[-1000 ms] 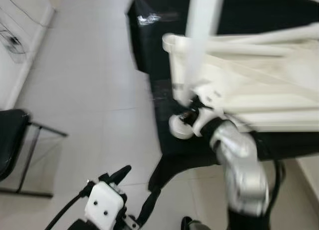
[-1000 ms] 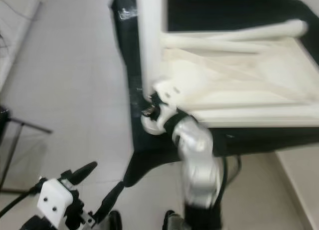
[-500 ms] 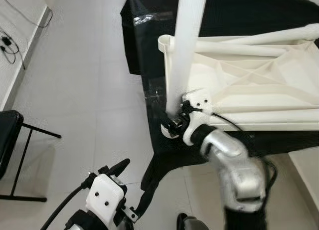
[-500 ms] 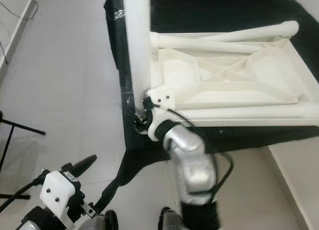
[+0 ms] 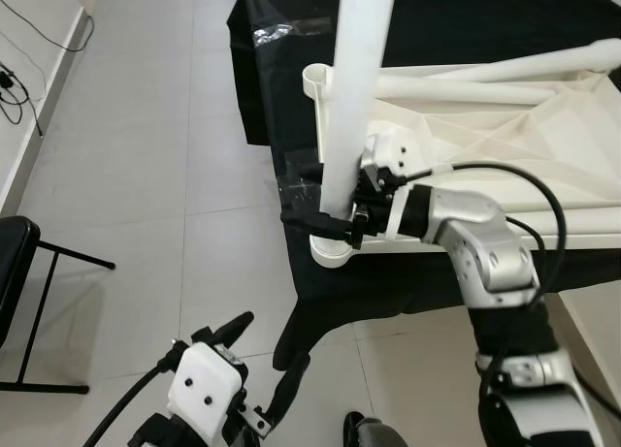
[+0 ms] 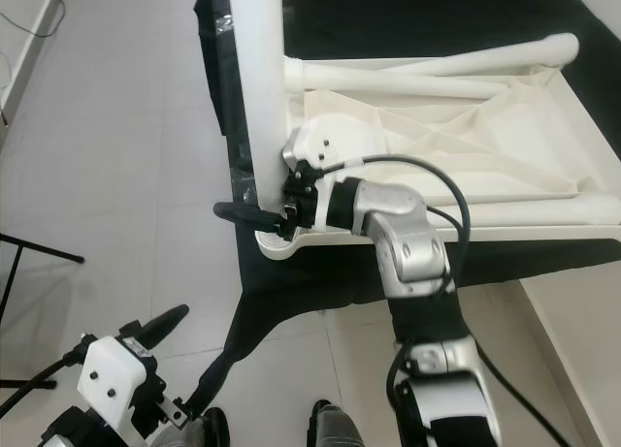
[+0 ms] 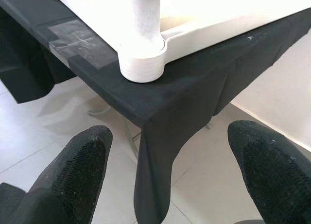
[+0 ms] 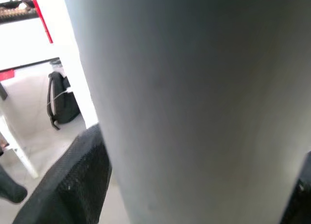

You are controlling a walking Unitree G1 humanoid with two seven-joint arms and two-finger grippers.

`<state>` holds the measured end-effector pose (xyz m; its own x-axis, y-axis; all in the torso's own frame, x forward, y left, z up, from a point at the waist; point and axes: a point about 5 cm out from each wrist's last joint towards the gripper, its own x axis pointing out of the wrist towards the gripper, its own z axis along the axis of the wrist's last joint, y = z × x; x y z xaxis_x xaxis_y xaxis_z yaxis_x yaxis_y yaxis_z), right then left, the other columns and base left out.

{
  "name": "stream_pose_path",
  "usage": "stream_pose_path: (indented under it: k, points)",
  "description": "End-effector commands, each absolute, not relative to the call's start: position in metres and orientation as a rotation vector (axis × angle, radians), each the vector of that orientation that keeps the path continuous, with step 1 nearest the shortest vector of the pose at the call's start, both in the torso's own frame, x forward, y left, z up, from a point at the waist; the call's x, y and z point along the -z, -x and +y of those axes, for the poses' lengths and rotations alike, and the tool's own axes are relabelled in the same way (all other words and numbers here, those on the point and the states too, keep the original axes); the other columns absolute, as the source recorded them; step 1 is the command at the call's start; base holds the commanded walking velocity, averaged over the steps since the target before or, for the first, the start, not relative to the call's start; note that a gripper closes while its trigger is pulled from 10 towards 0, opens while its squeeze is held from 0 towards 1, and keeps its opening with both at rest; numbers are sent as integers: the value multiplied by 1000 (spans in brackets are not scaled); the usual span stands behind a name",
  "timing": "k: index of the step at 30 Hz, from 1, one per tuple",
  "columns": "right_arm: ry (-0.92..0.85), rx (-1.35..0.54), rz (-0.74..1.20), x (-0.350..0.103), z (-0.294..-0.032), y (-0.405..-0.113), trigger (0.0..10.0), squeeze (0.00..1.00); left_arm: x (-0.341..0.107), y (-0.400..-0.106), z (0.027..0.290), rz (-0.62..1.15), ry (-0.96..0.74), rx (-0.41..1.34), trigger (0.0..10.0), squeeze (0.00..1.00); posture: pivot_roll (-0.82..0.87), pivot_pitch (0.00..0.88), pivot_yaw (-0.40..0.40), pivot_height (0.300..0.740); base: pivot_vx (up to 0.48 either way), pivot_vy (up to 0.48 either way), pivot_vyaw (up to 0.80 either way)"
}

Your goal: Building children table

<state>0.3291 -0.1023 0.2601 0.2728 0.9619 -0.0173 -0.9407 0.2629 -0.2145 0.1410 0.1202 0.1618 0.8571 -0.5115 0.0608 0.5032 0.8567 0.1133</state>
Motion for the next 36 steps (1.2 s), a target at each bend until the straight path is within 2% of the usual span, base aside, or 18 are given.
stream_pose_path:
  k: [1,4,8,14,17,19,20,22,23,24,26,27,30,31,33,34,35,36]
  points:
    - [195,-1381,-127,-259,-96,-330,0,0,-162,-137,119,-80,-92,533,10000,0,133,302,-18,740,0,0,0]
    - [217,-1478,-124,-261,-100,-335,0,0,-163,-135,119,-76,-91,533,10000,0,136,311,-15,740,0,0,0]
    - [218,-1496,-125,-263,-104,-336,0,0,-163,-134,120,-74,-91,533,10000,0,134,312,-14,740,0,0,0]
    - [212,-1365,-133,-255,-115,-334,0,0,-162,-134,119,-69,-87,536,10000,0,122,314,-17,740,0,0,0]
    - [170,-1135,-105,-242,-119,-324,0,0,-162,-133,119,-68,-82,534,10000,0,89,317,-39,740,0,0,0]
    - [219,-783,-1,-220,-118,-322,0,0,-162,-132,120,-67,-78,532,10000,0,82,319,-45,740,0,0,0]
    - [219,-783,-1,-220,-118,-322,0,0,-162,-132,120,-67,-78,532,10000,0,82,319,-45,740,0,0,0]
    - [195,-338,115,-199,-124,-297,0,0,-162,-133,120,-68,-74,531,10000,0,69,321,-45,740,0,0,0]
    - [195,-338,115,-199,-124,-297,0,0,-162,-133,120,-68,-74,531,10000,0,69,321,-45,740,0,0,0]
    - [179,-253,159,-190,-115,-284,0,0,-161,-137,119,-72,-71,535,10000,0,51,311,-31,740,0,0,0]
    - [182,-266,162,-188,-111,-285,0,0,-161,-138,119,-73,-71,537,10000,0,51,311,-31,740,0,0,0]
    - [185,-276,116,-195,-103,-300,0,0,-160,-141,119,-78,-76,539,10000,0,61,298,-32,740,0,0,0]
    - [172,-281,75,-203,-96,-315,0,0,-159,-144,119,-82,-82,535,10000,0,59,273,-35,740,0,0,0]
    - [165,-282,66,-205,-93,-318,8980,0,-158,-145,119,-84,-84,532,10000,0,60,271,-36,740,0,0,0]
    - [144,-277,49,-207,-92,-321,8980,0,-158,-147,119,-87,-89,523,10000,0,67,258,-42,740,0,0,0]
    - [130,-273,39,-208,-92,-323,10000,0,-157,-148,119,-89,-92,517,10000,0,67,258,-42,740,0,0,0]
    - [114,-292,8,-212,-90,-319,10000,153,-157,-149,120,-90,-96,506,10000,0,66,250,-42,740,0,0,0]
    - [72,-323,-19,-214,-89,-316,10000,1000,-156,-152,122,-90,-97,493,10000,0,61,237,-38,740,0,0,0]
